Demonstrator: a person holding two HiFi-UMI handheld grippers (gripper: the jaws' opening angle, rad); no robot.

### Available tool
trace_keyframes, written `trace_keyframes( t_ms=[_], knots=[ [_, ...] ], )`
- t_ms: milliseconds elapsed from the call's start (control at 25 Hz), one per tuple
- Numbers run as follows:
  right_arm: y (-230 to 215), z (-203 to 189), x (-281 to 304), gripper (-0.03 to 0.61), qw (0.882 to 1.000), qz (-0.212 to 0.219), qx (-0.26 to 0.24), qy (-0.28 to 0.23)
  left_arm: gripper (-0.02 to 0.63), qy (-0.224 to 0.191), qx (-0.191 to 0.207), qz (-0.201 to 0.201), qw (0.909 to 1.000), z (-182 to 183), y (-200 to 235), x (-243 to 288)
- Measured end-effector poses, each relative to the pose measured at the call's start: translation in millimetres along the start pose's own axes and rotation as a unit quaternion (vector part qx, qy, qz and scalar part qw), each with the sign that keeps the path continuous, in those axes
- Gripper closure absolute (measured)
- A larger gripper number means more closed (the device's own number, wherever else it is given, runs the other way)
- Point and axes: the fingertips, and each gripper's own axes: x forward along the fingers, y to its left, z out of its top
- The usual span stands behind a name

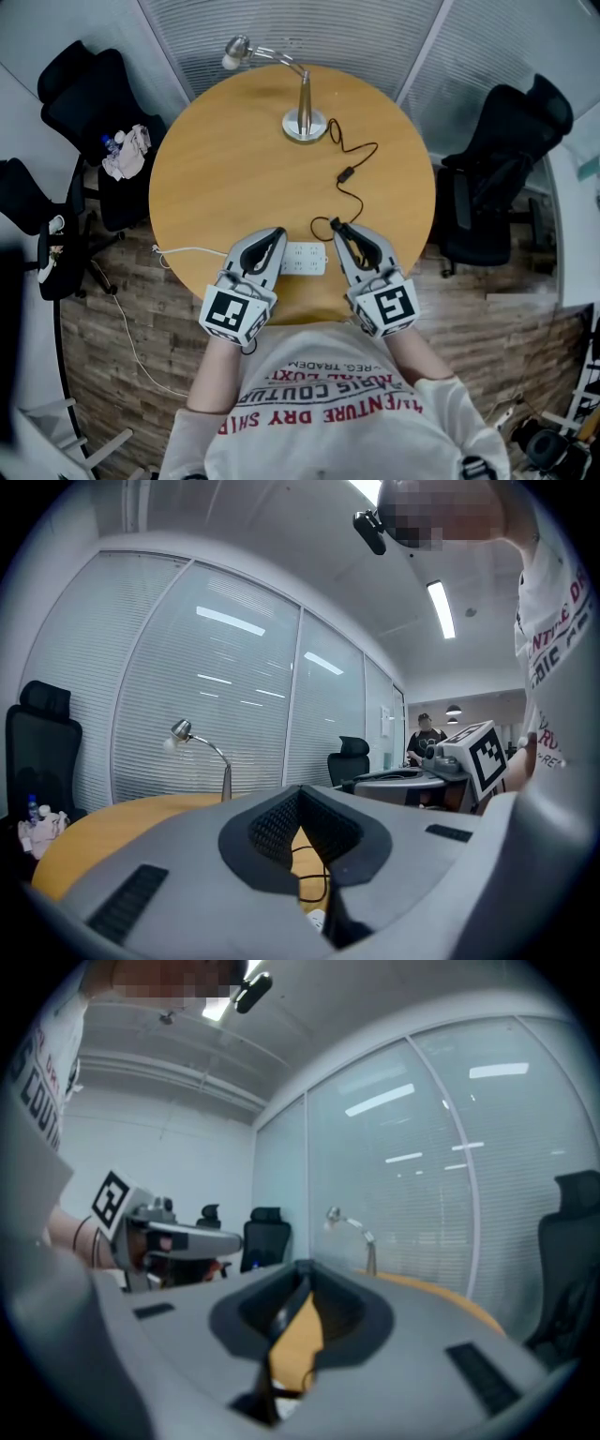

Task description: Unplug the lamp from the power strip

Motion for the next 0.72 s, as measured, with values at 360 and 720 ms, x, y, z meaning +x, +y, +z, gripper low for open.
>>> trace_keyframes(
  t_ms=[360,720],
  knots=[
    [1.8,0.5,-3.5,0.508,1.0,0.0,0.0,0.007,0.584,0.007,0.011,-0.004,0.9999,-0.2,-10.3,-0.6],
    [3.4,-3.6,-8.2,0.508,1.0,-0.003,-0.005,0.007,0.584,0.013,0.005,-0.004,0.9999,-7.6,-13.3,-3.0]
  ],
)
